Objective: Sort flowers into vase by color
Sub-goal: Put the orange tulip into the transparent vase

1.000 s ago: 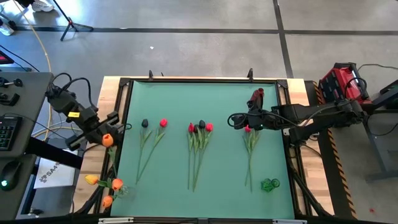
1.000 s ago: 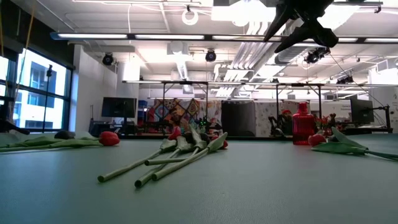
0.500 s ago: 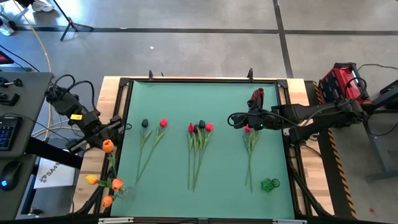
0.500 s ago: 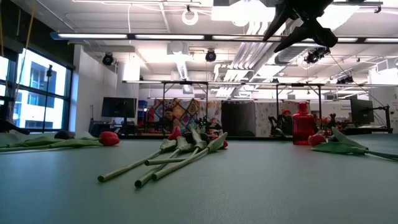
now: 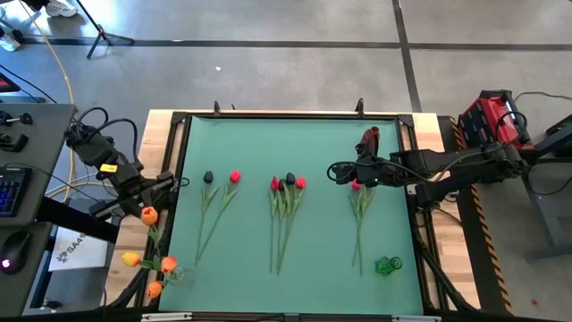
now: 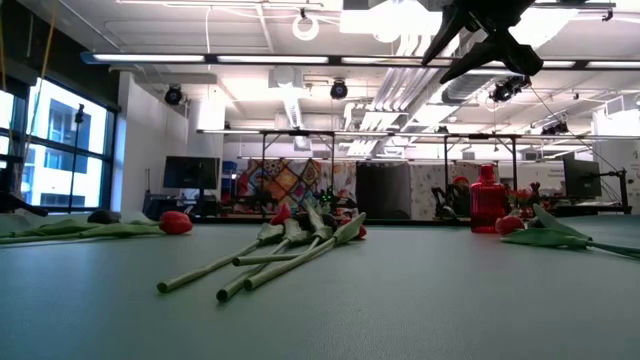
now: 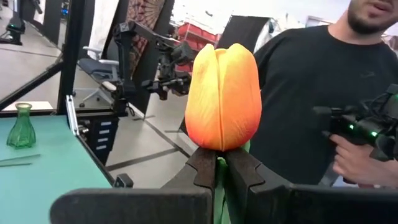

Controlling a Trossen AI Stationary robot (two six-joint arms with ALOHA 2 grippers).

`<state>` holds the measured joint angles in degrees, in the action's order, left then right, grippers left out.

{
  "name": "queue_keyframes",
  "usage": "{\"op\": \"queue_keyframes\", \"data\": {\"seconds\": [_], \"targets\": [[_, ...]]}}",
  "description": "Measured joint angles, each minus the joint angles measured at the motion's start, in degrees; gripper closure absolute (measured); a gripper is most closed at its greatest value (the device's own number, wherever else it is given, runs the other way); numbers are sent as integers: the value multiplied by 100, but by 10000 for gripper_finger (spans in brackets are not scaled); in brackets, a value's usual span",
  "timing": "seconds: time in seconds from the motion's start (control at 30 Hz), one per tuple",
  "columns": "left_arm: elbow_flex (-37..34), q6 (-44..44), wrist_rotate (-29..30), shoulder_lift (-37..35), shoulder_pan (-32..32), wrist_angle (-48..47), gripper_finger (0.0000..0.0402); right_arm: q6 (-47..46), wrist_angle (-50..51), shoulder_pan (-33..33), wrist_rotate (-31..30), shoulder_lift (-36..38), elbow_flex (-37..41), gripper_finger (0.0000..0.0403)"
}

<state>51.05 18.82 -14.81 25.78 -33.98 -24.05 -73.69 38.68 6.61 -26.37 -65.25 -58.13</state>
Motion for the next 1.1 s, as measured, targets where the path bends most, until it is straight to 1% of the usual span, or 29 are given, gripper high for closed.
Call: {"op": "queue_keyframes", "data": {"seconds": [0.3, 0.47, 0.6, 0.73, 1.1], "targets": [[0, -296, 29, 101, -7, 43, 401, 0, -4, 0, 0, 0, 0, 253], [2, -728, 332, 136, -7, 167, 401, -2, -4, 0, 0, 0, 0, 253], [2, -681, 322, 131, -7, 166, 401, -92, -4, 0, 1, 0, 0, 253], [2, -418, 23, 131, -7, 164, 401, -94, -4, 0, 40, 0, 0, 253], [2, -434, 2, 133, -8, 132, 401, -92, -3, 0, 83, 0, 0, 253]]}}
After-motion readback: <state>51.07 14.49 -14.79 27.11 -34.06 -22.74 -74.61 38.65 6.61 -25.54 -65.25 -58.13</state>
